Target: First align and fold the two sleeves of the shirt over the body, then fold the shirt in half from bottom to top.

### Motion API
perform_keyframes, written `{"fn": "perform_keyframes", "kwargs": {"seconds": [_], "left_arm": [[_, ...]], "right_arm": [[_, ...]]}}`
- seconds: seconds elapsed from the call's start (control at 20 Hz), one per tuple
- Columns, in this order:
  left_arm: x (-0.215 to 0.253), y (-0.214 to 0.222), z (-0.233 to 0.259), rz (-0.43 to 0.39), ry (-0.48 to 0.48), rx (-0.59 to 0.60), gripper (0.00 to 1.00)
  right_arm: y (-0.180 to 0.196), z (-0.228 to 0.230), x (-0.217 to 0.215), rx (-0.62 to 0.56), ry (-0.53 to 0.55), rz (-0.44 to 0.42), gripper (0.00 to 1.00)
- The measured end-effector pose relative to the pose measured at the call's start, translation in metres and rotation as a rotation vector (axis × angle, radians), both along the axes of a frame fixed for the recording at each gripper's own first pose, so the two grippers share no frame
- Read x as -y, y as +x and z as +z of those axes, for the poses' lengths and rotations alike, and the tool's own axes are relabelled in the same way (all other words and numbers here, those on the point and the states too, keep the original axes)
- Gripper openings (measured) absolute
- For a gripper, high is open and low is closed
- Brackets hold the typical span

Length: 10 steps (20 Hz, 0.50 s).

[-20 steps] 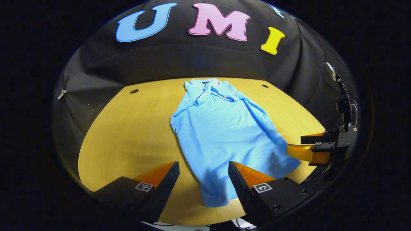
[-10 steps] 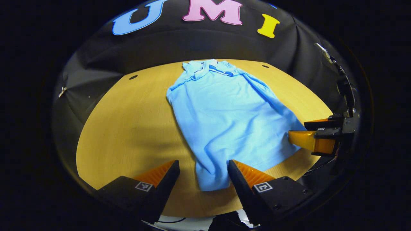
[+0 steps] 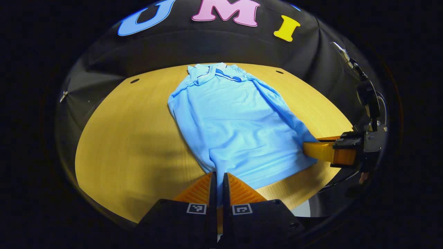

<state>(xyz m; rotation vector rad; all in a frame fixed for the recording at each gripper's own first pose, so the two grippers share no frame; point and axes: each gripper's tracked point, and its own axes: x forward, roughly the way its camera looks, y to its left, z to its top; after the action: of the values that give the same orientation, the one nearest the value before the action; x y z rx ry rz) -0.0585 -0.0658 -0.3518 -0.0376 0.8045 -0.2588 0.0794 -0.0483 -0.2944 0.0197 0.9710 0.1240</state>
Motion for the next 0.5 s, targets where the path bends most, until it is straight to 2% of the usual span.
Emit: {"fn": "perform_keyframes", "kwargs": {"seconds": [0.05, 0.15, 0.25, 0.3, 0.35, 0.4, 0.45, 0.5], "left_arm": [[0.000, 0.000, 0.001, 0.018, -0.035, -0.020, 0.09], [0.001, 0.003, 0.001, 0.046, -0.090, -0.055, 0.07], [-0.003, 0.005, 0.003, 0.052, -0.083, -0.075, 0.07], [-0.003, 0.006, 0.007, 0.050, -0.076, -0.074, 0.07], [-0.003, 0.007, 0.014, 0.046, -0.071, -0.066, 0.07], [-0.002, 0.010, 0.022, 0.041, -0.063, -0.053, 0.06], [-0.002, 0.013, 0.032, 0.032, -0.054, -0.037, 0.06], [-0.001, 0.018, 0.041, 0.025, -0.043, -0.022, 0.06]], "right_arm": [[0.001, -0.001, -0.002, -0.007, 0.013, 0.003, 0.07], [0.004, -0.001, -0.001, -0.023, 0.037, 0.012, 0.07], [0.007, 0.004, 0.002, -0.026, 0.049, 0.015, 0.06], [0.010, 0.009, 0.001, -0.018, 0.055, 0.015, 0.01], [0.015, 0.015, 0.002, -0.009, 0.056, 0.021, 0.07], [0.019, 0.021, 0.002, 0.001, 0.054, 0.033, 0.01], [0.028, 0.031, 0.001, 0.019, 0.054, 0.046, 0.01], [0.035, 0.039, 0.000, 0.034, 0.054, 0.058, 0.06]]}}
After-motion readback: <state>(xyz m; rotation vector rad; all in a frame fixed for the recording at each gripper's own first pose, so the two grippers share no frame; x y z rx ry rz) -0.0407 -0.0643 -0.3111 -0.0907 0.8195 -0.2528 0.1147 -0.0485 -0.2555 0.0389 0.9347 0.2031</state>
